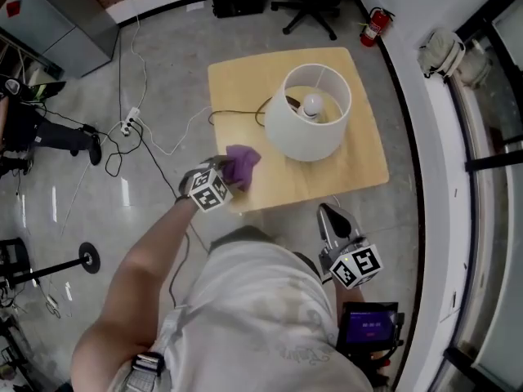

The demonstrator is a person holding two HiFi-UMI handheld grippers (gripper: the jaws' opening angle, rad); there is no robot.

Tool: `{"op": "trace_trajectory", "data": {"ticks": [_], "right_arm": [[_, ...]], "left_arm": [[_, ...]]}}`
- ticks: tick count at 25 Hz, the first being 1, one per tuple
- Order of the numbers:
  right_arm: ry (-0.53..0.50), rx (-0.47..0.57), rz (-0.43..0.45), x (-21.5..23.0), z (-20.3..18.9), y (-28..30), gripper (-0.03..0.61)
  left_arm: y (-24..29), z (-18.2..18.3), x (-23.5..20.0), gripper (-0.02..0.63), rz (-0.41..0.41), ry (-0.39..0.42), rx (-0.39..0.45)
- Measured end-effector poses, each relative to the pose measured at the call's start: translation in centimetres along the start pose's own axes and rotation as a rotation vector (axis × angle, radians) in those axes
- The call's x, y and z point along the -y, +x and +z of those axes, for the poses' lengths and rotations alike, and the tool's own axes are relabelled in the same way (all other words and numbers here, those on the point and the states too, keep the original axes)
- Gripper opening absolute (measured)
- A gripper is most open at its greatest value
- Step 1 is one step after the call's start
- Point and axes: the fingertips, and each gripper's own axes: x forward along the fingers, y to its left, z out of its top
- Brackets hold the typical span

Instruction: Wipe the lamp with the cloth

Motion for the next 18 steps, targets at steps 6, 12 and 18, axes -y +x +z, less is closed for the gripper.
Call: {"op": "trace_trajectory", "data": {"ticks": [6,12,18], "right_arm": [[0.02,0.0,-0.108,0.3,0.5,0.2,0.014],[0.034,0.001,-0.174,0.5,0.4,0.6,0.014],[0.044,0.011,-0.225,1.0,0.5,0.9,0.014]], "left_arm": [[2.9,-0.6,-2.0,0.311,-0.097,0.148,-0.087],[5.8,-3.0,-1.2,0.327,-0.223,0.214,-0.235],[6.8,-2.9,-0.4,0.28,-0.264,0.194,-0.253]]}}
